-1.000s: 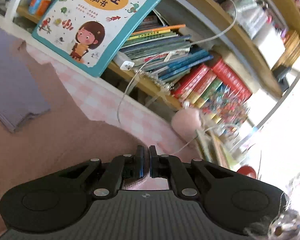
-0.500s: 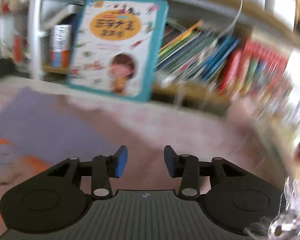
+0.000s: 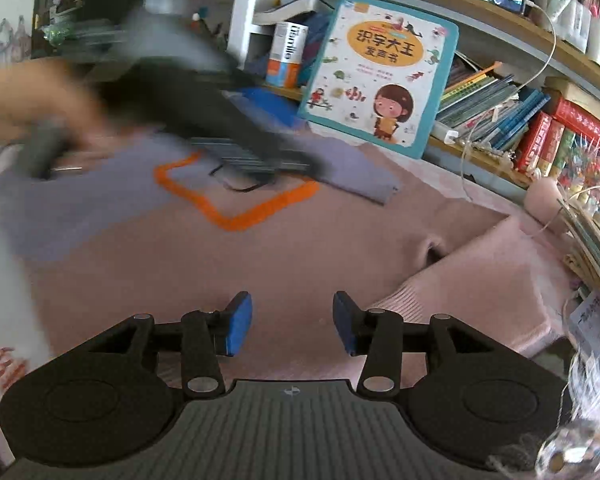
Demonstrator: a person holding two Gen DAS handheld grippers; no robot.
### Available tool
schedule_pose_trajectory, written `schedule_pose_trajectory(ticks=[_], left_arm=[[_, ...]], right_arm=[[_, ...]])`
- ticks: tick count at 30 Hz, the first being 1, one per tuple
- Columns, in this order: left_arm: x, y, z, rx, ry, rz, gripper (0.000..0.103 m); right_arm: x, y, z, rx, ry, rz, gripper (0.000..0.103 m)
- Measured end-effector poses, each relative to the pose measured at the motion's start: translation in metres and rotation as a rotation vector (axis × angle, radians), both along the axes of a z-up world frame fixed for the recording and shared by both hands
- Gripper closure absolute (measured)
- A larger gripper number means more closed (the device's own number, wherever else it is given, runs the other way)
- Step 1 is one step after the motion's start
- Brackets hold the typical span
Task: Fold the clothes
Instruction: 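Grasp a lavender sleeve with the left gripper and pull it outward flat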
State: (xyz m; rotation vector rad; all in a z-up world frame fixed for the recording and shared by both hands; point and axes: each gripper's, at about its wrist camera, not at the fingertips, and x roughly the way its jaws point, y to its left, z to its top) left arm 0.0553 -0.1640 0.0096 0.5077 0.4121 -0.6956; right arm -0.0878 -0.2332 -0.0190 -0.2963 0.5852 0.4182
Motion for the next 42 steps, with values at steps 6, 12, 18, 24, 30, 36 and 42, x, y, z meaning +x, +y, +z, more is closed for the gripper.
schedule_pose_trajectory(ticks=[6,12,18,24,30,36,42], left_arm=[[0.043,-0.041,-0.025,0.041,0.038,0.004,0.067],[0.062,-0.047,-0.035,0.023,0.044,0.023,0.067],[0.075,-0.044,-0.029,0.043,0.013,0.114,0.095],[0.079,0.063,0.018,-0.209,0.041,0.243,0.095],[0.072,0.215,0.053,-0.239,-0.051,0.555,0.095],[0.054,0.344,0.055,-0.199,-0.077,0.876,0.095],[0.039,0.392,0.044,-0.177,-0.093,1.003,0.095]], right_arm=[[-0.008,-0.004,-0.006,0.04,-0.02,-0.059,0.052],[-0.011,-0.013,-0.011,0.132,-0.016,-0.099,0.051],[-0.014,-0.009,-0.011,0.118,-0.027,-0.114,0.051],[-0.013,-0.01,-0.011,0.124,-0.025,-0.116,0.051],[-0.012,-0.007,-0.011,0.111,-0.018,-0.122,0.051],[-0.008,0.005,-0.008,0.062,-0.016,-0.121,0.051],[-0.001,0.021,-0.007,0.018,-0.027,-0.108,0.051]])
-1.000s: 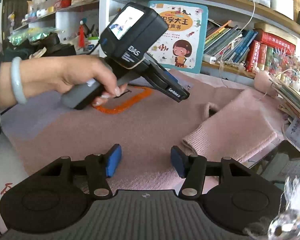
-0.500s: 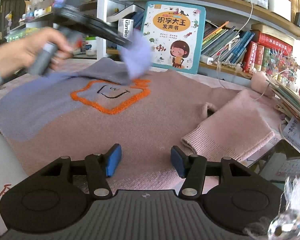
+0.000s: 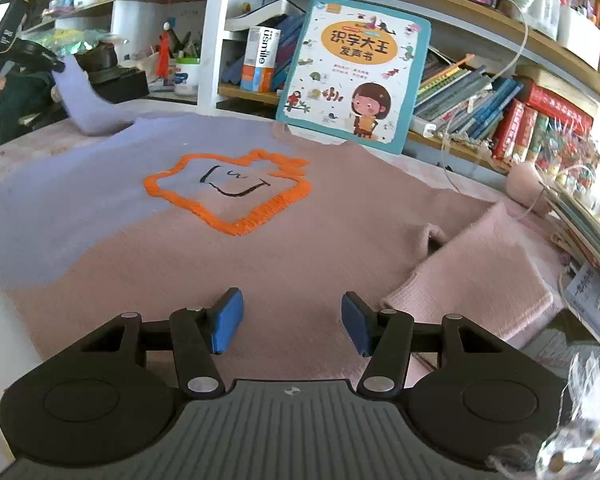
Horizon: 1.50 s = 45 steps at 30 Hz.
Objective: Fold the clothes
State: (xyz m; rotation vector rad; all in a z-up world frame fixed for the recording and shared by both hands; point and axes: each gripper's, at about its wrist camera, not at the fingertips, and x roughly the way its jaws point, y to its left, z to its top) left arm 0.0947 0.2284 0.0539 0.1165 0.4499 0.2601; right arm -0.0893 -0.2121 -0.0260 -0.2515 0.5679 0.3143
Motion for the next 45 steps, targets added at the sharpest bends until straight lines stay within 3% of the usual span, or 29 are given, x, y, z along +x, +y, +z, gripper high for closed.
schedule_pose_trajectory(ticks=[7,11,27,30,32,33,36,38,39,41,45], left_arm=[[-0.008,0.033,-0.002,-0.036,-0.013,0.087,0.095],[-0.013,0.036,-0.009,-0.01,0.024,0.087,0.095],[-0.016,0.063,-0.013,-0.057,0.049,0.152,0.095],[-0.018,0.065,-0.015,-0.074,0.087,0.147,0.079],[-0.027,0.061,-0.011,-0.066,0.078,0.149,0.06],[-0.033,0.057,-0.008,-0.056,0.067,0.146,0.059],[-0.061,0.035,-0.001,-0.092,0.036,0.056,0.055],[-0.083,0.015,-0.004,-0.172,0.027,-0.048,0.036],[-0.094,0.003,-0.008,-0.208,0.029,-0.1,0.031],[-0.112,-0.024,-0.022,-0.255,0.062,-0.196,0.03],[-0.131,-0.072,-0.053,-0.276,0.164,-0.314,0.03]], right_arm=[[0.002,0.006,-0.001,-0.025,-0.006,0.01,0.051],[0.004,0.002,-0.002,0.008,0.006,0.007,0.051],[0.005,0.002,-0.002,0.011,0.008,0.011,0.051],[0.004,0.002,-0.002,0.012,0.008,0.01,0.051],[0.004,0.002,-0.002,0.011,0.006,0.01,0.051],[0.004,0.002,-0.002,0.013,0.007,0.01,0.051],[0.005,0.001,-0.002,0.02,0.007,0.009,0.051],[0.005,0.001,-0.002,0.025,0.006,0.008,0.051],[0.004,0.0,-0.002,0.028,0.005,0.007,0.051],[0.004,0.001,-0.003,0.022,0.001,0.005,0.051],[0.001,0.006,-0.003,-0.009,-0.018,0.007,0.051]])
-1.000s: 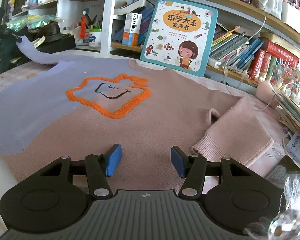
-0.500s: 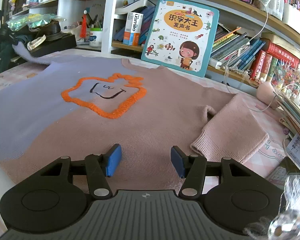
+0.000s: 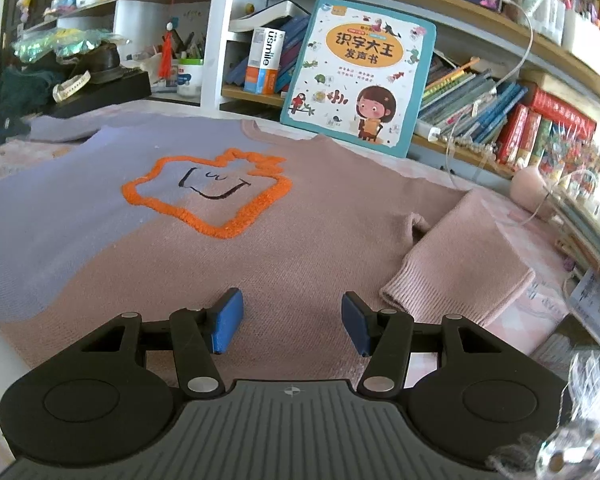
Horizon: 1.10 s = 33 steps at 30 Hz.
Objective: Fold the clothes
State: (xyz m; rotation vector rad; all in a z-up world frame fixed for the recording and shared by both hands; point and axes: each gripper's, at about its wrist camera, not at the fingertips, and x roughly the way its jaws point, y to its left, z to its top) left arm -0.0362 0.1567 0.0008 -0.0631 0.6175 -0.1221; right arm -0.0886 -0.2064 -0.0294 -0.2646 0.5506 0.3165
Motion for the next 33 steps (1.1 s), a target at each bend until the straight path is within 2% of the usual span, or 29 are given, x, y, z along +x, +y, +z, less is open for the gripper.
schedule_pose_trajectory(ticks=[3,7,9,10,15,22,24,26,28,30,33], left_arm=[[-0.007,-0.02,-0.015,0.013,0.029,-0.03,0.03],[-0.009,-0.025,-0.021,-0.056,0.025,-0.032,0.035],[-0.01,-0.026,-0.022,-0.086,0.026,-0.044,0.068],[-0.01,-0.026,-0.023,-0.098,0.024,-0.049,0.1],[-0.013,-0.02,-0.027,-0.14,0.0,-0.039,0.099],[-0.022,-0.011,-0.028,-0.169,0.002,-0.009,0.099],[-0.022,-0.01,-0.028,-0.172,0.003,-0.007,0.098],[-0.023,-0.013,-0.028,-0.155,-0.002,-0.008,0.097],[-0.023,-0.015,-0.028,-0.14,-0.008,-0.007,0.096],[-0.024,-0.017,-0.028,-0.127,-0.014,-0.006,0.096],[-0.025,-0.019,-0.029,-0.103,-0.02,-0.008,0.095]], right_arm=[[-0.002,0.001,0.001,-0.027,-0.009,0.011,0.051],[-0.009,-0.006,0.004,-0.026,-0.017,0.009,0.052],[-0.014,-0.013,0.009,-0.033,-0.042,-0.015,0.052],[-0.016,-0.017,0.011,-0.038,-0.056,-0.028,0.052],[-0.015,-0.034,0.022,-0.069,-0.082,-0.085,0.052],[0.009,-0.031,0.013,-0.137,-0.032,-0.075,0.055],[0.018,-0.029,0.01,-0.13,-0.007,-0.078,0.064],[0.027,-0.03,0.006,-0.113,0.024,-0.087,0.083],[0.035,-0.038,0.006,-0.074,0.045,-0.079,0.094],[0.041,-0.053,0.017,-0.052,0.021,-0.114,0.097],[0.054,-0.087,0.044,-0.061,-0.077,-0.235,0.097]])
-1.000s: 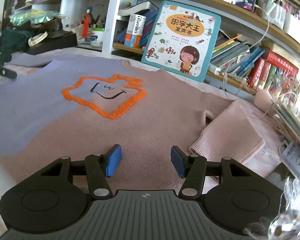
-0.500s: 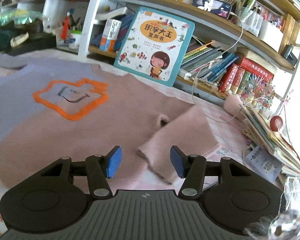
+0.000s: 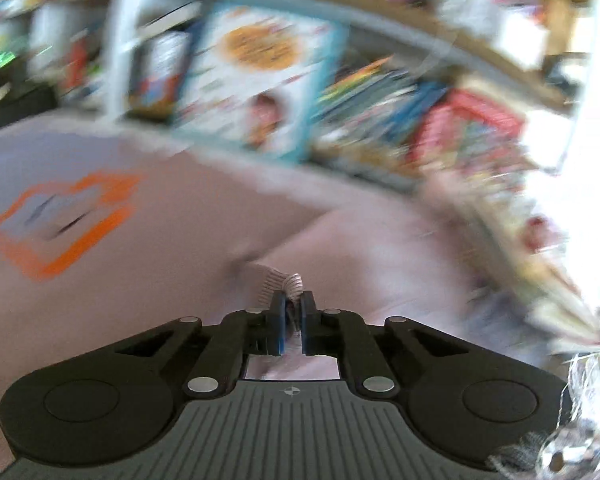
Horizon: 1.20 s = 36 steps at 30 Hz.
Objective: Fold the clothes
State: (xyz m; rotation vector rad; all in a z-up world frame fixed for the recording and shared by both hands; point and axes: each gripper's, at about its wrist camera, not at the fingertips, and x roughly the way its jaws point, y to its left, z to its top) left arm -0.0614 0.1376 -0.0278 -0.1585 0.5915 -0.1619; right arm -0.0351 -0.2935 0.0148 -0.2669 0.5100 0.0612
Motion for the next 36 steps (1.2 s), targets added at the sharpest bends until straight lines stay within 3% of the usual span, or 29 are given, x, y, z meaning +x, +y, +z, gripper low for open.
schedule_pose_trajectory(ticks=[3,8,9,11,13,17,23,26,31,33,34,36], left_arm=[[-0.001,-0.003,0.0,0.02,-0.004,-0.001,0.095],[-0.002,-0.002,0.0,0.009,-0.003,-0.001,0.095],[-0.003,-0.001,0.0,0.006,-0.001,-0.001,0.095],[-0.004,-0.001,0.0,0.005,0.001,-0.007,0.093],[-0.004,-0.001,0.0,0.004,0.004,-0.014,0.09],[-0.003,-0.001,0.001,-0.013,0.013,-0.028,0.083],[-0.003,-0.006,0.002,-0.029,0.022,-0.042,0.067],[-0.004,-0.011,0.003,0.015,0.023,-0.046,0.067],[-0.009,-0.009,0.004,0.024,0.025,-0.035,0.068],[-0.012,-0.004,0.003,0.002,0.024,-0.019,0.07],[-0.013,-0.002,0.002,-0.008,0.024,-0.013,0.074],[-0.015,-0.001,0.001,-0.03,0.031,-0.02,0.092]], right_arm=[[0.021,-0.039,0.024,-0.077,-0.08,-0.155,0.097],[0.064,-0.087,0.037,-0.189,-0.077,-0.321,0.094],[0.065,-0.093,0.036,-0.203,-0.08,-0.348,0.091],[0.068,-0.104,0.034,-0.228,-0.086,-0.403,0.066],[0.053,-0.106,0.034,-0.209,-0.11,-0.408,0.065],[0.01,-0.089,0.033,-0.031,-0.07,-0.274,0.062],[-0.05,-0.037,-0.002,0.389,0.197,0.109,0.058],[-0.064,-0.015,-0.024,0.516,0.293,0.16,0.057],[-0.072,0.002,-0.033,0.527,0.277,0.128,0.057],[-0.079,0.008,-0.033,0.507,0.273,0.128,0.066],[-0.079,0.013,-0.034,0.497,0.279,0.148,0.082],[-0.072,0.015,-0.036,0.469,0.268,0.162,0.089]])
